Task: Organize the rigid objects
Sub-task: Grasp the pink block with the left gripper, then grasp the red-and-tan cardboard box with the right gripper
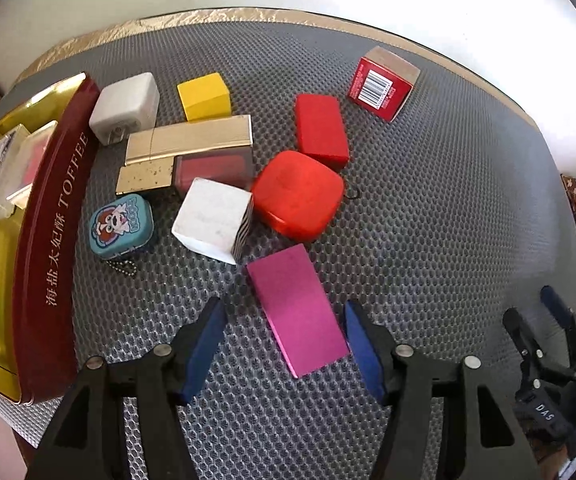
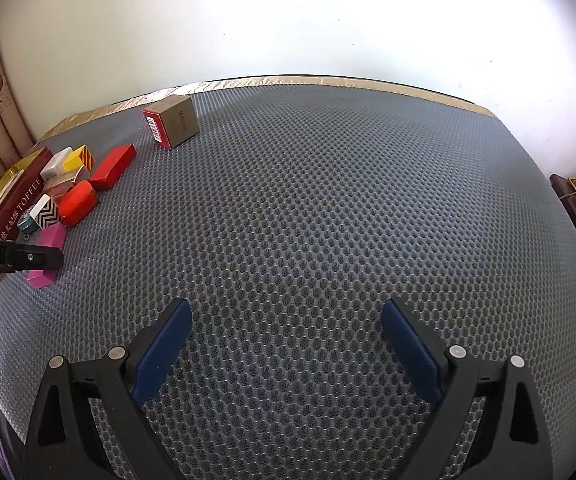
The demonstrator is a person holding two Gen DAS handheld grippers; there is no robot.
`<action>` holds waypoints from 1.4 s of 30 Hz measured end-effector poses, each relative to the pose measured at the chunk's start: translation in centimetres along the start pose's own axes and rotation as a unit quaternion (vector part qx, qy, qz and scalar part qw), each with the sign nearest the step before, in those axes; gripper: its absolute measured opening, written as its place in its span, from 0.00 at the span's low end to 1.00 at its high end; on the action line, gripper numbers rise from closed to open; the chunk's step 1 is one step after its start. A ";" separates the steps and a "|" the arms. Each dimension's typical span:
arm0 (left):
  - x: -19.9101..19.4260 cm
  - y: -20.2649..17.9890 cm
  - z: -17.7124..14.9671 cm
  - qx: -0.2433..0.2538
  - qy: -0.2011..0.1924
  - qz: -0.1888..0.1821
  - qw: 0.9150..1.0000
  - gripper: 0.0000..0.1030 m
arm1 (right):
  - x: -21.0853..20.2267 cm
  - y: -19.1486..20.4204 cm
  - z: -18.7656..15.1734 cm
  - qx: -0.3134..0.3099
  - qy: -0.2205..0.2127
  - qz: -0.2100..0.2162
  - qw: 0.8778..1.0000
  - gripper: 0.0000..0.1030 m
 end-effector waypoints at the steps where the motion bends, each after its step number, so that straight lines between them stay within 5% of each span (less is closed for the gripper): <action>1: -0.1 -0.5 -0.4 0.004 -0.004 0.009 1.000 0.43 | 0.0 0.0 0.0 0.000 0.000 0.000 1.000 0.93; 3: -0.3 -0.3 -0.4 0.000 -0.006 0.004 1.000 0.29 | 0.0 0.0 0.0 0.000 0.001 0.001 1.000 0.93; 10: -1.0 1.6 -2.2 -0.031 -0.005 -0.052 0.998 0.29 | 0.0 0.1 -0.1 0.000 0.001 0.000 1.000 0.93; 20: -1.8 3.9 -5.5 -0.030 -0.023 -0.061 0.997 0.29 | 0.6 0.8 0.6 -0.015 0.019 -0.012 1.000 0.94; 25: -1.9 3.1 -6.3 -0.027 -0.034 -0.061 0.997 0.29 | 1.5 2.5 5.0 -0.040 0.015 0.043 0.998 0.93; 34: -1.3 3.9 -7.7 -0.041 -0.030 -0.084 0.995 0.29 | 5.3 9.0 15.6 -0.201 0.008 0.080 0.976 0.93; 42: -1.0 6.1 -6.3 -0.042 -0.029 -0.093 0.994 0.30 | 9.4 11.2 18.3 -0.220 0.031 0.089 0.971 0.90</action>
Point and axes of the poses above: each gripper's, at about its wrist camera, not at the fingertips, and x roughly the way its jaws point, y to its left, z to its top, the point moved 2 cm from there along x, roughly the way its jaws point, and after that the axes turned 1 degree about z, right-handed, at the moved point
